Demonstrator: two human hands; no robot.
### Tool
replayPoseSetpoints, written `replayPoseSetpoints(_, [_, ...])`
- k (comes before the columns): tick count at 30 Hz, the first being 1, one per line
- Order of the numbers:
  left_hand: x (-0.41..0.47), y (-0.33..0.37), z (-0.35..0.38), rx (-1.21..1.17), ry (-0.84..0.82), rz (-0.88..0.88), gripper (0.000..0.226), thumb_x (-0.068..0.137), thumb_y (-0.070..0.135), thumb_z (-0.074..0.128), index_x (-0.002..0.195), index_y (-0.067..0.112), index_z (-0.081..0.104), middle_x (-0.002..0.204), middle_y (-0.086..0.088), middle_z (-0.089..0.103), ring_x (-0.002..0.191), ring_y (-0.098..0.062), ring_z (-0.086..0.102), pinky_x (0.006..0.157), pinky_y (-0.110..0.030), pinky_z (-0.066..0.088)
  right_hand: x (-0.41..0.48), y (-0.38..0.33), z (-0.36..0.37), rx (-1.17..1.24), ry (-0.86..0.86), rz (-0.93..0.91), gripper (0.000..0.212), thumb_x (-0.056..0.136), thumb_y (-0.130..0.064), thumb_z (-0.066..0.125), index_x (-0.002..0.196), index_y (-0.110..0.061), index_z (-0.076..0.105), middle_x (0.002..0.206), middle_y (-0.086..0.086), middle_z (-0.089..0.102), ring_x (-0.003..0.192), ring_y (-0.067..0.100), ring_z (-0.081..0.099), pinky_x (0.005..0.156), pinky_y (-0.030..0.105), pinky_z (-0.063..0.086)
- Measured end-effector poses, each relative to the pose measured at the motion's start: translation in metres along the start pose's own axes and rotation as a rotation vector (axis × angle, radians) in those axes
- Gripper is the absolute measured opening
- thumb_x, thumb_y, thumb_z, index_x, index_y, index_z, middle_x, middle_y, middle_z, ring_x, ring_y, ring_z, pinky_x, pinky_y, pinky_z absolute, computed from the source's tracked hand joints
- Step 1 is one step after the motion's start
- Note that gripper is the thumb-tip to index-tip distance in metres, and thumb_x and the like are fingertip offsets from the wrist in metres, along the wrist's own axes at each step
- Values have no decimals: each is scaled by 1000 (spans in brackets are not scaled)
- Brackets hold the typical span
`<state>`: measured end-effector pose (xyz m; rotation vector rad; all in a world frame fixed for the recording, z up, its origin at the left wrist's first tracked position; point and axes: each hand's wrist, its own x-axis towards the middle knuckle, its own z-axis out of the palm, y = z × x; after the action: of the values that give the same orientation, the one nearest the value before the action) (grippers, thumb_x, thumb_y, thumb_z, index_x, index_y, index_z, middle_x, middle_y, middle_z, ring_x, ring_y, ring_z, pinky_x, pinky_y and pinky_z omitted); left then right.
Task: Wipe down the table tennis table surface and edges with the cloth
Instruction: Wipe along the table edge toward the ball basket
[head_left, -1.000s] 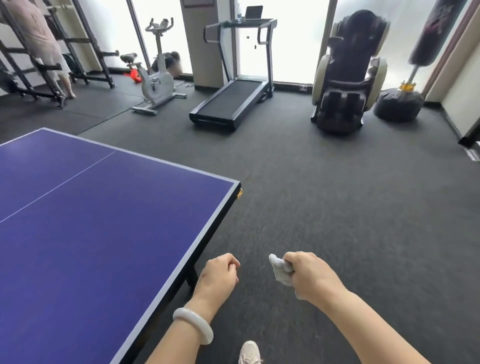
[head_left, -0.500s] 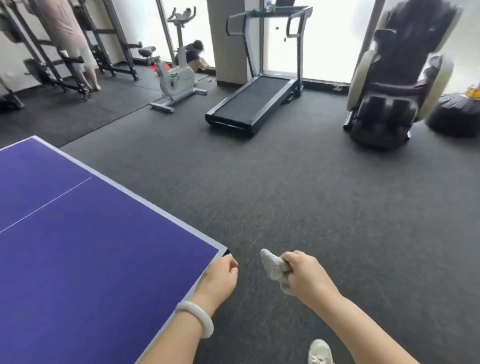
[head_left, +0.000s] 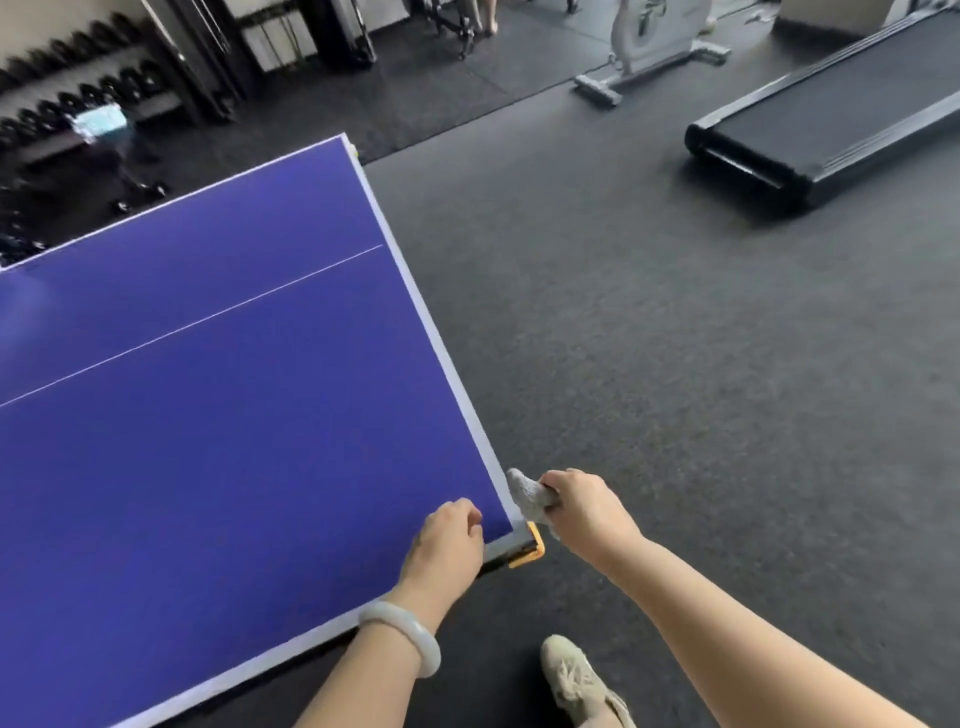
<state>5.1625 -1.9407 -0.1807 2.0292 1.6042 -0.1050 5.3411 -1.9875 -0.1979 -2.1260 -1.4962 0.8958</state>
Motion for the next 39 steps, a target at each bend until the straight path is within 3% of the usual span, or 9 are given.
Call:
replayPoseSetpoints(6, [66,10,20,-25,46,-21,23,102,18,44,120,16,58,122,0,51,113,-18,50,90,-31,46,49,17,19,76,-11,44,23,84,-4,51,91,-22,63,93,-2,63,85,20,55,64,32,36])
replayPoseSetpoints(11, [104,11,31,-39,189,-74,20,97,7,47,113,12,59,120,0,48,115,-18,44,92,-28,42,54,27,45,463,-322,74,58,87,8,39,132,-20,61,136,-8,57,124,6,51,100,18,42])
replayPoseSetpoints(16, [145,0,33,65,357,-32,26,94,3,53,120,3,59,126,-11,51,117,-28,47,102,-39,40,63,34,58,998,-296,410,32,95,-7,48,98,-22,76,119,-19,65,108,-5,59,97,20,46])
replayPoseSetpoints(20, [175,0,42,150,427,-60,37,96,8,51,132,-1,52,139,-16,47,129,-34,44,109,-44,33,71,38,63,839,-325,457,23,90,-35,66,111,-34,56,103,-11,62,86,0,61,64,8,44])
replayPoseSetpoints(26, [184,-2,54,110,484,-72,56,94,26,28,140,0,47,147,-14,43,138,-29,38,118,-39,27,76,36,80,624,-507,185,68,99,-25,55,156,-20,20,159,-7,24,147,10,19,121,31,18])
replayPoseSetpoints(30, [186,-7,54,107,477,-68,49,96,18,37,140,1,47,147,-12,43,138,-26,37,118,-39,27,98,23,82,833,-565,205,65,97,-6,47,154,-19,17,157,-4,28,145,12,25,122,33,17])
replayPoseSetpoints(33, [185,-6,54,114,476,-69,44,96,6,47,139,0,48,147,-14,43,138,-29,39,117,-41,28,116,25,76,929,-583,162,57,100,-7,45,144,-33,17,145,-20,31,131,-9,31,115,13,18])
replayPoseSetpoints(36, [184,-3,54,107,478,-87,46,95,12,40,139,0,48,147,-14,42,138,-29,39,117,-41,28,95,42,81,873,-630,36,70,105,-14,42,155,-24,-7,159,-21,-2,147,-7,4,122,19,4])
replayPoseSetpoints(39, [183,-3,53,103,471,-72,48,95,15,37,139,-1,47,147,-16,42,137,-31,39,116,-45,29,58,58,101,432,-524,-117,75,105,-19,38,137,-26,-30,145,-16,-38,147,6,-25,116,15,-16])
